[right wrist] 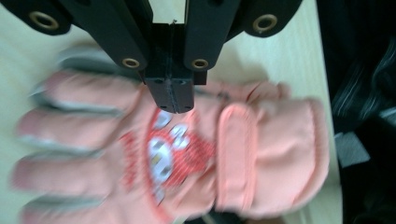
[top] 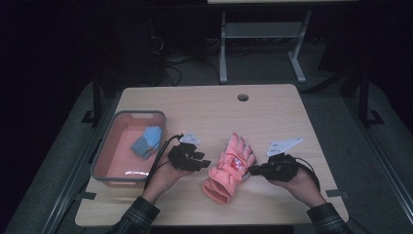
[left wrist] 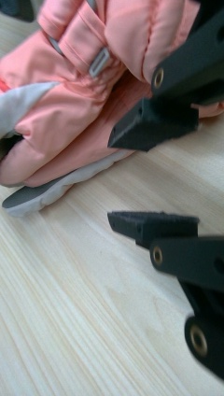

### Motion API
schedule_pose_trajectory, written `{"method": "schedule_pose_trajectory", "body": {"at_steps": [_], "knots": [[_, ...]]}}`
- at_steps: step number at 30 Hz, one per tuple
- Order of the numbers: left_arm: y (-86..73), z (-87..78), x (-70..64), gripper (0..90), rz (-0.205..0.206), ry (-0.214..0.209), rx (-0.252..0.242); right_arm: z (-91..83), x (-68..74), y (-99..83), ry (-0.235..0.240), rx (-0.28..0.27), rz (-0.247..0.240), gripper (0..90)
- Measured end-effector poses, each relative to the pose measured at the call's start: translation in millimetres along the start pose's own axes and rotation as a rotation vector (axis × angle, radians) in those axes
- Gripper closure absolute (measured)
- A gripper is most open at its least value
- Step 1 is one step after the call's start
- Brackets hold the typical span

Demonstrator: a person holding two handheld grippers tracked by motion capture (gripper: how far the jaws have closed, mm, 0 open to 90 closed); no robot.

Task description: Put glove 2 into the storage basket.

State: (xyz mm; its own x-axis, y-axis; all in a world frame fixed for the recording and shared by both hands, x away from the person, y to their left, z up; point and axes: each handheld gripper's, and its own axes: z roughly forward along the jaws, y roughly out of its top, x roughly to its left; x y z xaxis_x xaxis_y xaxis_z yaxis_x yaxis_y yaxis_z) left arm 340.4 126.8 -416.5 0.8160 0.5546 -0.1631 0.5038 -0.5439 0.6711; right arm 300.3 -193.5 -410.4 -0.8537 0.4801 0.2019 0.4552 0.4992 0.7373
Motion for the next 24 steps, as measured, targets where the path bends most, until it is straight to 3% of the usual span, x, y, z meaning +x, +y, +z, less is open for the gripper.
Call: {"method": "schedule_pose_trajectory", "body": {"at_steps": [5,11,16,24], "knots": [[5.1,-10.0,1.0,41.6,-0.022,-0.025,-0.020,-3.0,-7.7,12.6,-0.034,-0.052,0.002,89.9],[9.6,-20.8,0.1,32.0,-0.031,-0.033,-0.059,3.8,-13.4,29.5,-0.041,-0.088,0.002,89.9],[8.3,-23.7,-0.5,24.8,-0.015,-0.032,-0.065,14.9,-15.9,38.0,-0.051,-0.089,-0.002,89.9],[7.7,-25.3,-0.1,21.0,-0.013,-0.031,-0.076,34.5,-21.6,37.3,-0.062,-0.044,0.010,90.0]]}}
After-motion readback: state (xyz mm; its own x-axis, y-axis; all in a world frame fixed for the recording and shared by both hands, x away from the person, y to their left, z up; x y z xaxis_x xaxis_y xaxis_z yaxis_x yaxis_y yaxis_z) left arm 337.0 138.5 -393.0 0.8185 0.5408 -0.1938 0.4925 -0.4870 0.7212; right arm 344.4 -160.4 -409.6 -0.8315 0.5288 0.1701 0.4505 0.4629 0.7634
